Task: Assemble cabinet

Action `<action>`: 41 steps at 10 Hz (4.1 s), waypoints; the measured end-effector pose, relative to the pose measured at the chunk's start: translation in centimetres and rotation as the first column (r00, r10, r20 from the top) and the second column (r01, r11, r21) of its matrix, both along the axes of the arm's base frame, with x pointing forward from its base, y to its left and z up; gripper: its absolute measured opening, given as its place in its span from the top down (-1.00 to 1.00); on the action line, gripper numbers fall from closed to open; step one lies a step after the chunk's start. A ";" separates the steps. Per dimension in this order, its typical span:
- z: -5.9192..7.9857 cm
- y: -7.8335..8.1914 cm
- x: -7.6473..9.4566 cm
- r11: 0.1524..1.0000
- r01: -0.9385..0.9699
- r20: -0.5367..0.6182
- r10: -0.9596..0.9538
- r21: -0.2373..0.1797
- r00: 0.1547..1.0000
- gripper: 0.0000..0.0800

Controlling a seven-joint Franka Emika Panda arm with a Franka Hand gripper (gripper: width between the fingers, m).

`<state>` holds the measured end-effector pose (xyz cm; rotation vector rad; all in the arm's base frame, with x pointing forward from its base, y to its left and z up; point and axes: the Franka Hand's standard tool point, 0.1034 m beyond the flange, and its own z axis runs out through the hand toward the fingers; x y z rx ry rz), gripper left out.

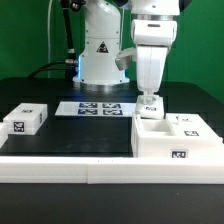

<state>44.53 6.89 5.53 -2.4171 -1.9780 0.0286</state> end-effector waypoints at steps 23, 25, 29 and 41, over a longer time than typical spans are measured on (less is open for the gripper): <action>-0.1 -0.7 0.4 1.000 -0.019 -0.011 0.019 -0.003 1.000 0.82; 0.0 -0.7 0.4 1.000 -0.019 -0.009 0.019 -0.003 1.000 0.82; 0.6 -0.7 1.0 1.000 -0.018 -0.001 0.018 -0.005 1.000 0.82; 0.2 -0.6 1.3 0.999 -0.051 -0.004 0.051 -0.005 0.999 0.82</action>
Offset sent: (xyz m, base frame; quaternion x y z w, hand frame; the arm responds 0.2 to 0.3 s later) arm 0.0109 0.0027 0.0039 -0.0027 0.0000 -0.0010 1.0000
